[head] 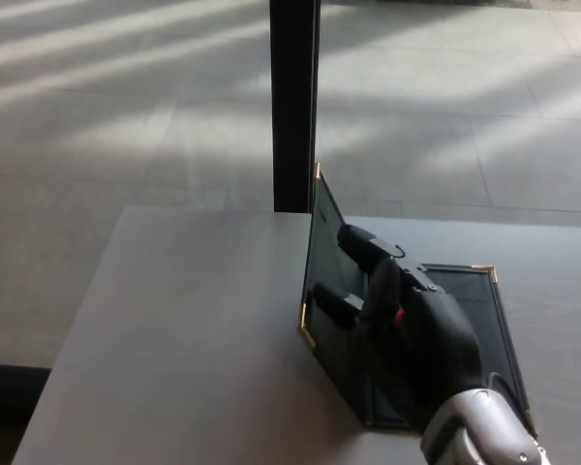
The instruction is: There is a diary kept infront of the robot and the robot uses its right hand to grab its cover and puses it to the left to open it.
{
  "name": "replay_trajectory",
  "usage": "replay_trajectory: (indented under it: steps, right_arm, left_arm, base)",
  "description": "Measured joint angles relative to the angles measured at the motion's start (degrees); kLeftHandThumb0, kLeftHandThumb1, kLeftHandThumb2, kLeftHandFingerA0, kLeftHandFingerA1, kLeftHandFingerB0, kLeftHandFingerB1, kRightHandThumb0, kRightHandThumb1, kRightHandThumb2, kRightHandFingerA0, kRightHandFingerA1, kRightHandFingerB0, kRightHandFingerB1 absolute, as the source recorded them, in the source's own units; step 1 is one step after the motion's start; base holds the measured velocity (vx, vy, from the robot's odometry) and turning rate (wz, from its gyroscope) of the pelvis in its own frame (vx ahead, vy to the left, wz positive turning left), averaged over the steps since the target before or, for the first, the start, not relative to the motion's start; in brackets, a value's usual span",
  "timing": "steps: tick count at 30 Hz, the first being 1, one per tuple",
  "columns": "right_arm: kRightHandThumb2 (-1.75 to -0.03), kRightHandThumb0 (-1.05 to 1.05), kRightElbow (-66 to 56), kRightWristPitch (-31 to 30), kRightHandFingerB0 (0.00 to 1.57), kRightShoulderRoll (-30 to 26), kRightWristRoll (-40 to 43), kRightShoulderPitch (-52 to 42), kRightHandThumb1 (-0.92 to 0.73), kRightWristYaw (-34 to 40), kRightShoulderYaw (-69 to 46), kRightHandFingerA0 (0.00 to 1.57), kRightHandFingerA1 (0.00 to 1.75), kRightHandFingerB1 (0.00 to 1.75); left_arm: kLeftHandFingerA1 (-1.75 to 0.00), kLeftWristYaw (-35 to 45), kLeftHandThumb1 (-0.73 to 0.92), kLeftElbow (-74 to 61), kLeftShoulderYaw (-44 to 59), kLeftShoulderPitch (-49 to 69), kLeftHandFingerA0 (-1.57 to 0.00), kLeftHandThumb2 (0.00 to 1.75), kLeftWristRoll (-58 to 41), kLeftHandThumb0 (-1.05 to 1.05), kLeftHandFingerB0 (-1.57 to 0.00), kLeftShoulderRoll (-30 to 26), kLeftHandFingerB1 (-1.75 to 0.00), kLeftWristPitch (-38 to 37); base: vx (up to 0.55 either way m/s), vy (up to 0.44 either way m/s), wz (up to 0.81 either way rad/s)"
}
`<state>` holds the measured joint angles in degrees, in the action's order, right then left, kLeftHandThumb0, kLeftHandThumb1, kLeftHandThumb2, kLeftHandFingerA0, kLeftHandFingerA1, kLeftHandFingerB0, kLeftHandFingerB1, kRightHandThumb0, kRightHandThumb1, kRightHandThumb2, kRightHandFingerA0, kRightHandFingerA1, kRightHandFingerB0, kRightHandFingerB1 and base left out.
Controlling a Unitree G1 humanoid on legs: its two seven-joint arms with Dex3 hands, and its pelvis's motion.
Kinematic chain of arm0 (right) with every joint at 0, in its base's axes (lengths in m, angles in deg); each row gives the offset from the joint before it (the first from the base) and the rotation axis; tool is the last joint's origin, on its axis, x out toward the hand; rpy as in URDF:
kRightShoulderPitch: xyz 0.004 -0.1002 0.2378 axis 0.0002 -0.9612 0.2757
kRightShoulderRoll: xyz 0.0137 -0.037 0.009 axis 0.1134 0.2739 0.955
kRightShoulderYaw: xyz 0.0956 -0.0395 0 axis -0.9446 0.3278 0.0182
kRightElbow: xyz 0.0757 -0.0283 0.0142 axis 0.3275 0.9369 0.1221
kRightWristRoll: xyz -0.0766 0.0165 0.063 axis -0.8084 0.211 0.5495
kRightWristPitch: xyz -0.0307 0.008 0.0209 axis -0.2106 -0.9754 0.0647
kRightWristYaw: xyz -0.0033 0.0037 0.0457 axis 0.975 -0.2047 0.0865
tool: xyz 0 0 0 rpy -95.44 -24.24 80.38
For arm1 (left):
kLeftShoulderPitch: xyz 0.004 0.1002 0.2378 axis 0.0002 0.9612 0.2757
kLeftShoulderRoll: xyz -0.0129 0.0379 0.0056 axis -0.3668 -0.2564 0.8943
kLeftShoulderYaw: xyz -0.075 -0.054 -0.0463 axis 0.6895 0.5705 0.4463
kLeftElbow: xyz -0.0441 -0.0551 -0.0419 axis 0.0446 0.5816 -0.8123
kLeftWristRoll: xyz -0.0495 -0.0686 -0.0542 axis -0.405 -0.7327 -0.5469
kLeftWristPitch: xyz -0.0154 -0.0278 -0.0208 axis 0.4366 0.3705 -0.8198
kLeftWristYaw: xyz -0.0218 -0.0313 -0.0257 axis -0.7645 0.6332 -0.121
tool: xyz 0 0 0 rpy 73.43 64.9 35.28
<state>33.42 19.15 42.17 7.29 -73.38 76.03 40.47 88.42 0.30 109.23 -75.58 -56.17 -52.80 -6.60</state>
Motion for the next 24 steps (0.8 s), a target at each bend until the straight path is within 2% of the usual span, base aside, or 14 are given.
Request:
replay_trajectory:
  steps: [1, 2, 4, 5, 6, 9, 10, 13, 14, 15, 16, 22, 23, 24]
  right_arm:
    - [-1.17, -0.37, -0.1, 0.2, 0.03, -1.0, -0.9, 0.1, -0.54, -0.3, 1.6, 0.01, 0.52, 0.53]
    - [-1.02, -0.91, -0.1, 0.4, 0.09, -2.0, -1.8, 0.1, -0.92, -0.6, 3.1, 0.13, 0.56, 0.49]
    - [-0.92, -0.84, 0.0, 0.7, 0.06, -3.9, -3.3, 0.1, -0.92, -1.3, 5.4, 0.11, 0.52, 0.45]
    - [-1.25, -0.83, 0.1, 0.8, 0.05, -4.7, -4.0, 0.1, -0.86, -1.7, 6.3, 0.11, 0.55, 0.45]
    - [-1.25, -0.84, 0.6, 0.9, 0.06, -5.8, -4.8, 0.3, -0.85, -2.1, 7.3, 0.1, 0.54, 0.46]
    - [-1.22, -0.78, 3.4, 0.9, 0.04, -9.0, -7.4, 1.4, -0.83, -3.7, 9.8, 0.12, 0.53, 0.48]
    - [-1.25, -0.77, 4.2, 0.9, 0.03, -9.5, -7.9, 1.7, -0.83, -4.0, 10.1, 0.05, 0.51, 0.47]
    - [-1.22, -0.85, 9.1, 0.7, 0.06, -11.7, -10.5, 4.3, -0.84, -5.3, 11.2, 0.15, 0.58, 0.5]
    - [-0.85, -0.82, 10.9, 0.7, 0.2, -12.1, -11.3, 5.2, -0.92, -5.5, 11.2, 0.24, 0.6, 0.49]
    - [-0.85, -0.82, 12.5, 0.7, 0.2, -12.4, -12.0, 6.0, -0.92, -5.5, 11.3, 0.24, 0.6, 0.49]
    - [-0.83, -0.81, 14.5, 0.7, 0.22, -12.7, -13.0, 6.9, -0.92, -5.5, 11.3, 0.25, 0.61, 0.48]
    - [-0.8, -0.76, 26.2, 2.4, 0.18, -13.2, -15.2, 11.5, -0.92, -5.2, 9.0, 0.27, 0.62, 0.47]
    - [-1.05, -0.8, 28.3, 2.7, 0.16, -13.3, -15.4, 12.5, -0.79, -5.2, 8.2, 0.28, 0.65, 0.52]
    - [-1.15, -0.64, 30.2, 2.9, 0.04, -13.3, -15.6, 13.5, -0.67, -5.1, 7.6, 0.49, 0.79, 0.48]
  left_arm:
    - [-1.15, 0.0, 0.57, 0.0, 0.0, 0.0, -0.37, 1.42, 0.0, -0.93, -0.01, 0.0, -0.9, 0.0]
    - [-1.13, 0.0, 0.57, 0.0, 0.0, 0.1, -0.33, 1.42, 0.0, -0.94, 0.0, 0.0, -0.89, 0.0]
    - [-1.16, -0.1, 0.59, 0.0, 0.0, 0.0, -0.37, 1.44, 0.0, -0.95, 0.0, 0.0, -0.9, 0.0]
    - [-1.63, -0.1, 0.92, 0.0, -0.1, 0.0, -0.26, 1.06, 0.0, -1.05, -0.2, 0.0, -1.41, 0.0]
    - [-1.64, -0.2, 0.92, 0.0, -0.2, 0.0, -0.27, 1.06, 0.1, -1.05, -0.21, 0.0, -1.41, 0.0]
    - [-1.62, -0.3, 0.92, 0.0, -0.7, -0.1, -0.29, 1.06, 0.2, -1.05, -0.23, 0.0, -1.4, 0.0]
    - [-1.14, -0.5, 0.62, 0.0, -0.8, -0.2, -0.32, 1.46, 0.2, -0.97, 0.0, 0.0, -0.9, 0.0]
    - [-1.14, -1.0, 0.62, 0.0, -1.3, -0.6, -0.34, 1.45, 0.3, -0.94, 0.0, 0.0, -0.89, 0.0]
    - [-1.1, -1.1, 0.58, 0.0, -1.3, -0.7, -0.33, 1.4, 0.3, -0.88, 0.0, 0.0, -0.85, 0.0]
    - [-1.1, -1.1, 0.58, 0.0, -1.4, -0.8, -0.33, 1.4, 0.3, -0.88, 0.0, -0.1, -0.85, 0.0]
    - [-1.61, -1.2, 0.92, 0.0, -1.6, -1.0, -0.27, 1.06, 0.3, -1.05, -0.19, -0.1, -1.37, 0.0]
    - [-1.62, -1.2, 0.92, 0.1, -2.1, -1.0, -0.31, 1.08, 0.4, -1.05, -0.23, 0.0, -1.43, 0.0]
    - [-1.61, -1.2, 0.92, 0.1, -2.3, -1.0, -0.31, 1.07, 0.5, -1.05, -0.22, 0.0, -1.39, 0.0]
    - [-1.61, -1.2, 0.92, 0.1, -2.4, -1.0, -0.31, 1.07, 0.5, -1.05, -0.21, 0.0, -1.36, 0.0]
  base:
    - [0.0, 0.0, 0.0]
    - [0.0, 0.0, 0.0]
    - [0.0, 0.0, 0.0]
    - [0.0, 0.0, 0.0]
    - [0.0, 0.0, 0.0]
    - [0.0, 0.0, 0.0]
    - [0.0, 0.0, 0.0]
    - [0.0, 0.0, 0.0]
    - [0.0, 0.0, 0.0]
    - [0.0, 0.0, 0.0]
    - [0.0, 0.0, 0.0]
    - [0.0, 0.0, 0.0]
    - [0.0, 0.0, 0.0]
    - [0.0, 0.0, 0.0]
